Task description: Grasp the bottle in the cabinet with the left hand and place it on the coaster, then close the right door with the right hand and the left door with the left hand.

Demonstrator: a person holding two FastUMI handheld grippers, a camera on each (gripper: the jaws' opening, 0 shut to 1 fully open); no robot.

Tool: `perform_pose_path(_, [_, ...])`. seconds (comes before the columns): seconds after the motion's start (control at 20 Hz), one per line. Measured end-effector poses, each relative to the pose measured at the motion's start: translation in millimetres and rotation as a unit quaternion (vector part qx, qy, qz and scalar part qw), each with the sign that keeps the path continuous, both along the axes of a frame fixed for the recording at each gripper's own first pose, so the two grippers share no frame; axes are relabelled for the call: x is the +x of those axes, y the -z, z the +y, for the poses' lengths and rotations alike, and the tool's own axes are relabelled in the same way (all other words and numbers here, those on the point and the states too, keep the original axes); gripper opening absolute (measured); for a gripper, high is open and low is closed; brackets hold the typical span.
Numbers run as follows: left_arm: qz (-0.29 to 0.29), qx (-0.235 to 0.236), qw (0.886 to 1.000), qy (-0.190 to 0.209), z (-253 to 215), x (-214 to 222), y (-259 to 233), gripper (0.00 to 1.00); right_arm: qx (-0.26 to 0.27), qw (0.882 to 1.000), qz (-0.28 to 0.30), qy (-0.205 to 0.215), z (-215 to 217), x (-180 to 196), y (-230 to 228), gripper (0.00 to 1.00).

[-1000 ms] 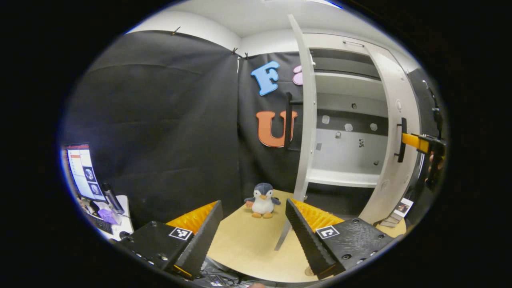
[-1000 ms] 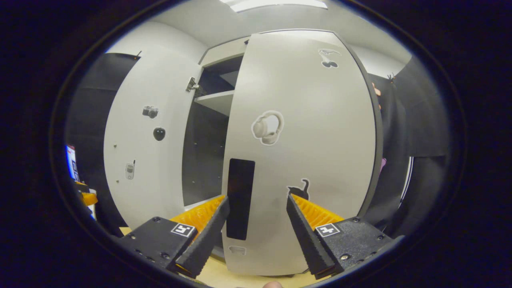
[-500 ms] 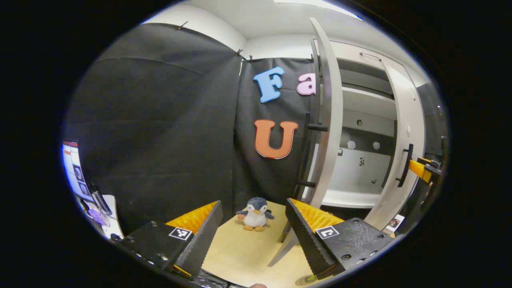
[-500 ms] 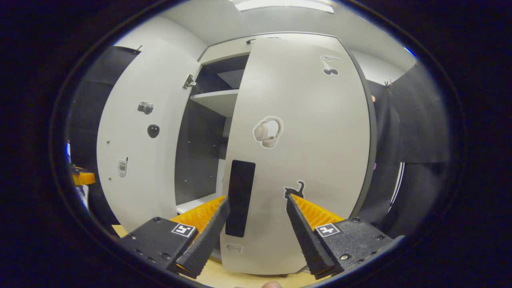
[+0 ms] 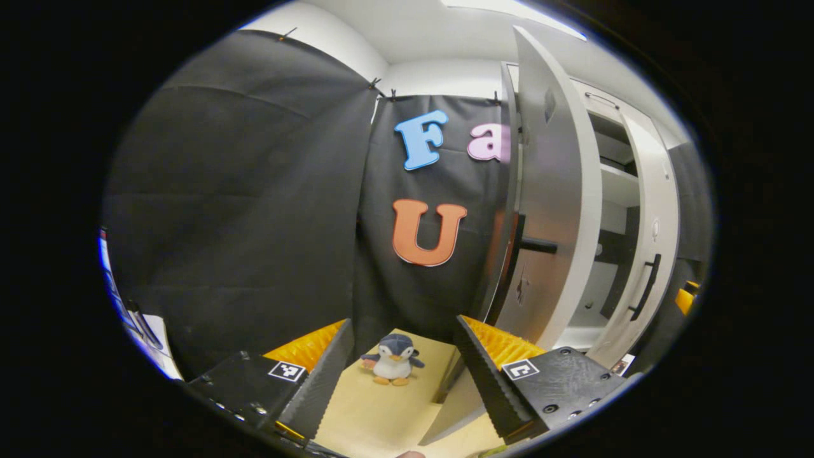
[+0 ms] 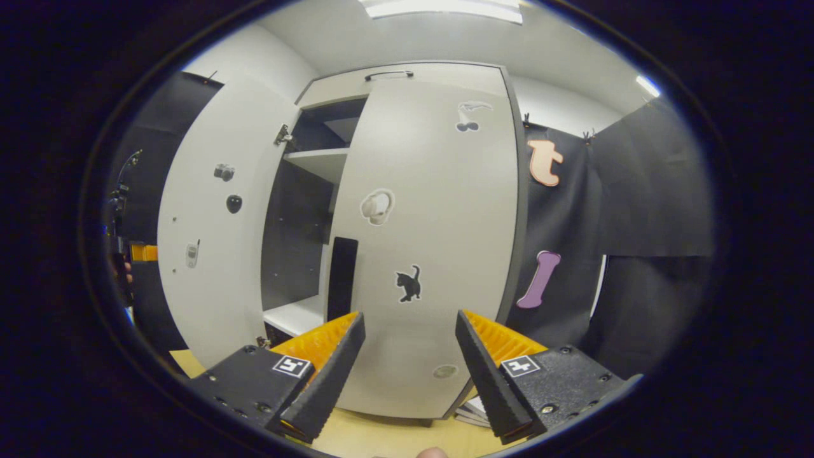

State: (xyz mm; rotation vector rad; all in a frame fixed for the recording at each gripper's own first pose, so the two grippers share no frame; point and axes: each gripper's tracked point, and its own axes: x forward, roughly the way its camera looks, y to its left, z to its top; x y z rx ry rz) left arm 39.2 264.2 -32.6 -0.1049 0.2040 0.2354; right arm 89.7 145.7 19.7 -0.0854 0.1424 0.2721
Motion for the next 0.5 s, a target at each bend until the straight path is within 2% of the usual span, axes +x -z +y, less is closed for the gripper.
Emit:
perform_pose_path(0.05, [-0.005, 0.006, 1.0, 0.002, 1, 5, -6, 0.96, -0.002, 1.0, 0.001, 0.008, -8, -2, 0, 0.94])
perform_pose_path(0.1, [-0.01, 0.009, 1.0, 0.005, 1, 8, -12, 1.0, -0.003, 1.0, 0.002, 0.013, -13, -4, 2, 0.94])
perform_pose_path(0.2, [-0.01, 0.011, 1.0, 0.01, -1, 9, -19, 0.99, -0.001, 1.0, 0.009, 0.023, -25, -9, 6, 0.94])
perform_pose_path(0.5, [-0.001, 0.075, 0.997, 0.009, -8, 7, -27, 0.93, 0.007, 0.999, 0.016, 0.026, -41, -22, 10, 0.94])
